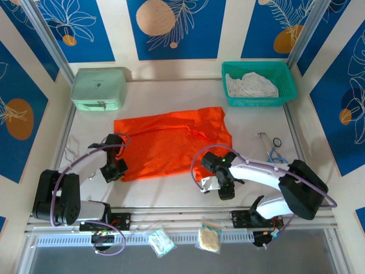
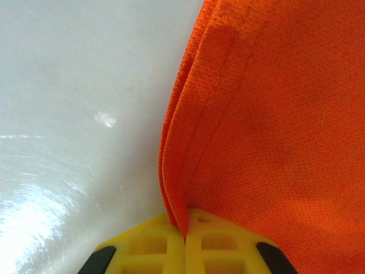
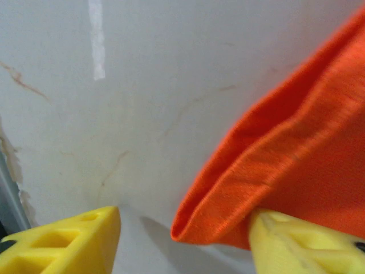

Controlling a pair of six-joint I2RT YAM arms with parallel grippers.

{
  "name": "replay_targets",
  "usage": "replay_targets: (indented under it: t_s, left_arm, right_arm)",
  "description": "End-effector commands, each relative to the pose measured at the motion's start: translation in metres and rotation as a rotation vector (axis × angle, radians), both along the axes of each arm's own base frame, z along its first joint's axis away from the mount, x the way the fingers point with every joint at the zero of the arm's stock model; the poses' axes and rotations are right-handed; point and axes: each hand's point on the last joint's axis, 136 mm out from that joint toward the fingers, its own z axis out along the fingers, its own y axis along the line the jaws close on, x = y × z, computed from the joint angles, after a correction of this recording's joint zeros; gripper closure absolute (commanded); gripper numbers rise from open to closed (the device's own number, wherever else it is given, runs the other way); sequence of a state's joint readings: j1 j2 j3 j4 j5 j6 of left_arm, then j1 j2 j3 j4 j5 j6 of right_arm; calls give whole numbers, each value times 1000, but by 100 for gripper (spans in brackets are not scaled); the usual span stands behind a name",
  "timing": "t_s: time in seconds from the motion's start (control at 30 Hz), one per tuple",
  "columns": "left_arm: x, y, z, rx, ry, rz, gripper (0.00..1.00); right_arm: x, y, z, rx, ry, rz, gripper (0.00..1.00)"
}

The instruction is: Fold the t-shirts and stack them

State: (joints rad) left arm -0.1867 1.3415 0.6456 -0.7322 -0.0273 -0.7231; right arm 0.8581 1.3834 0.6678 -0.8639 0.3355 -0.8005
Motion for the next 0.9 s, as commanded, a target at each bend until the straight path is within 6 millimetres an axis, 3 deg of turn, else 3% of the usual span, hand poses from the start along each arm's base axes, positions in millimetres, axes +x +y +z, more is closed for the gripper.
replay_targets:
  t_s: [0.0,0.07,0.2,0.33,0.67,0.87]
  left_arm:
    - [57,-14,10,-60,-242,-26,100]
    - [56,-12,13,-56,-247,-25,100]
    - [55,-10,19,-51,-257,-21,100]
    - [51,-10,20,-55,-253,-15,100]
    - [33,-4,27,-37,-220,10,100]
    - [20,4,40,-9,-225,37,100]
  right_arm:
    - [-1,9,-5,-14,18,16,48]
    - [2,12,-7,-24,5,17,62]
    - [7,11,0,-27,-25,14,80]
    - [5,3,20,-15,-58,9,98]
    - [-3,-17,71,52,-207,-25,100]
    - [20,-11,96,140,-375,-59,100]
